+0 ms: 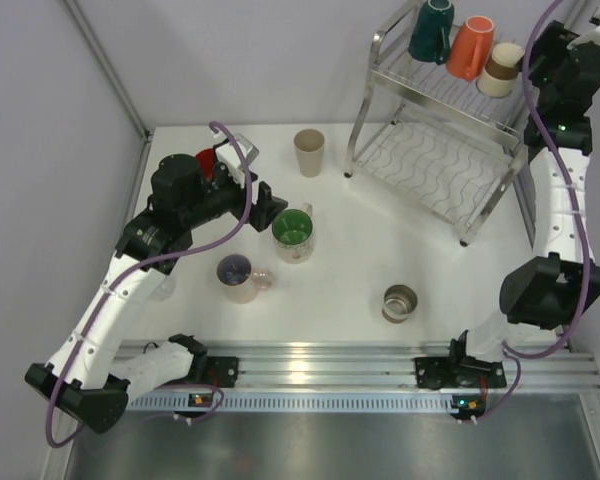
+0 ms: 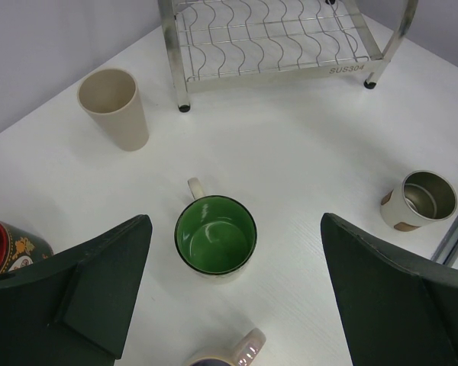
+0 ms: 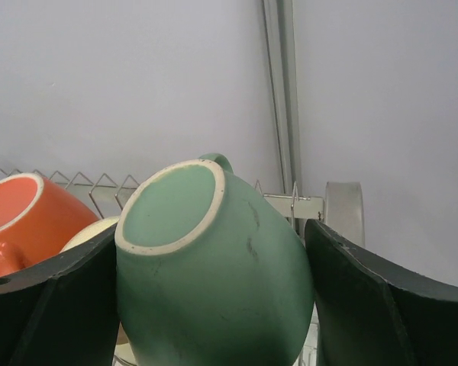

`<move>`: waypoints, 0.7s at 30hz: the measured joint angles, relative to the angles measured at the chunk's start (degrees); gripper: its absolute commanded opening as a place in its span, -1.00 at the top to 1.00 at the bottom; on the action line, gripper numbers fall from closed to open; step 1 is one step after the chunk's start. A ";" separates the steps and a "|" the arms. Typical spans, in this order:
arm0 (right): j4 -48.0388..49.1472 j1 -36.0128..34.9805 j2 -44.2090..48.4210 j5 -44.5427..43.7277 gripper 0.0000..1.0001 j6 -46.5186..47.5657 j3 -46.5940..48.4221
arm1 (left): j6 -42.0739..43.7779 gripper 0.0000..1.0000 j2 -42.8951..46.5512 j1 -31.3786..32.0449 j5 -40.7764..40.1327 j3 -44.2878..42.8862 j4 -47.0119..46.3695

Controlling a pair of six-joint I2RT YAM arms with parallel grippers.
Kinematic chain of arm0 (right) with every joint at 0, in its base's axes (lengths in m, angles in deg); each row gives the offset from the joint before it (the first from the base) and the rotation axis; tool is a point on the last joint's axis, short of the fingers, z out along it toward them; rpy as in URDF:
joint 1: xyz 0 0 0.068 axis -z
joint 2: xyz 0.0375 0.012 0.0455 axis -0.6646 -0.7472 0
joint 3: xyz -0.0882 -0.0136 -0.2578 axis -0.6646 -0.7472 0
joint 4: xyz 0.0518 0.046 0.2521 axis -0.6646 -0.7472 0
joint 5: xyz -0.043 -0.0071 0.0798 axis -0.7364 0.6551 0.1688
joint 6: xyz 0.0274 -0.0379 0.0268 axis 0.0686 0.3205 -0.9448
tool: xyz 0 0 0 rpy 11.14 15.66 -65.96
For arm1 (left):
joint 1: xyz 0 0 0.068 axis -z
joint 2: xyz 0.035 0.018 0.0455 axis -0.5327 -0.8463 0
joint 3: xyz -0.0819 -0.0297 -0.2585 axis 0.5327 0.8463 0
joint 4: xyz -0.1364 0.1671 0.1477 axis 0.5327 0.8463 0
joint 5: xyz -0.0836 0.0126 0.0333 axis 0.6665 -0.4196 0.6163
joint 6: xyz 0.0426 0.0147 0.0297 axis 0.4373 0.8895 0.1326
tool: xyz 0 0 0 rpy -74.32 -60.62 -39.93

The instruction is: Load the cups into the dish rack

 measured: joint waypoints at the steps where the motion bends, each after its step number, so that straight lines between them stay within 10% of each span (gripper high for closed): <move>1: -0.57 -0.85 0.00 -1.05 1.00 0.90 0.24 | -0.02 -0.96 0.00 0.00 0.00 0.00 0.02; 21: -8.85 -6.82 2.36 -10.34 1.00 6.75 1.60 | -0.04 -0.96 0.00 0.00 -0.33 0.00 0.00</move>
